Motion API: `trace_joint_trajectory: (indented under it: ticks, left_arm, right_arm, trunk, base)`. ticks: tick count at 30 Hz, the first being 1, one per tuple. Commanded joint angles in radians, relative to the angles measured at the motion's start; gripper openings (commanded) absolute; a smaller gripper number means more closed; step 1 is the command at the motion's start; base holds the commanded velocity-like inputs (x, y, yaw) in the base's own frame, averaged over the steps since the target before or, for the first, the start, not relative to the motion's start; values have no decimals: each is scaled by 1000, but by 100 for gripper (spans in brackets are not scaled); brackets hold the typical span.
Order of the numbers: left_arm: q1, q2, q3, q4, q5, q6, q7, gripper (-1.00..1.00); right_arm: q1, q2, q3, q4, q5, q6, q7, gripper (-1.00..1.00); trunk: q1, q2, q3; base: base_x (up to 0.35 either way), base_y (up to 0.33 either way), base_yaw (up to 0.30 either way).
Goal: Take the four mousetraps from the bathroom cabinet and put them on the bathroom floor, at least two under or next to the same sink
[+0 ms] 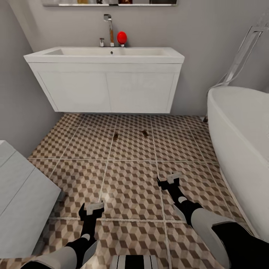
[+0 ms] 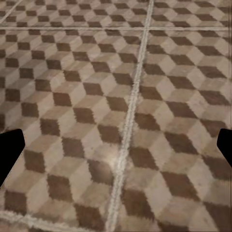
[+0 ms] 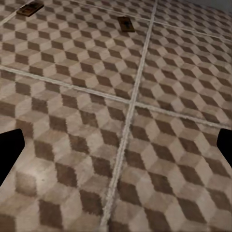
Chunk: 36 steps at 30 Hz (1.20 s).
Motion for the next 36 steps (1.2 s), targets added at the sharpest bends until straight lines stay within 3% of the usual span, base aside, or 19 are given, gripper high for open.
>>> trace_joint_trajectory:
  ticks: [1,3,9,13,17,20,36]
  left_arm:
    - [-1,0,-9,6,9,-18,0,100]
    - [0,0,-9,20,9,-67,-7,100]
    - [0,4,-9,50,9,-118,-14,100]
    - [0,10,-9,65,9,-128,-15,100]
    - [0,37,-9,91,9,-136,-16,100]
    - [0,44,-9,96,9,-136,-16,100]
    - [0,57,-9,122,10,-134,-18,100]
  right_arm:
    - [4,0,0,1,10,-2,-7,100]
    - [13,0,0,1,11,-4,-7,100]
    - [27,-1,0,2,11,-8,-7,100]
    - [43,-1,0,2,12,-9,-7,100]
    - [65,-1,0,2,12,-14,-8,100]
    - [75,-1,0,2,12,-14,-9,100]
    - [96,0,0,2,11,-15,-11,100]
  trunk:
    - [-1,0,3]
    - [-1,0,11]
    - [-4,2,34]
    - [-6,3,50]
    - [-8,4,65]
    - [-9,4,77]
    - [-16,8,139]
  base:
    - [0,0,0]
    - [0,0,0]
    - [0,0,0]
    - [0,0,0]
    - [0,0,0]
    - [0,0,0]
    - [0,0,0]
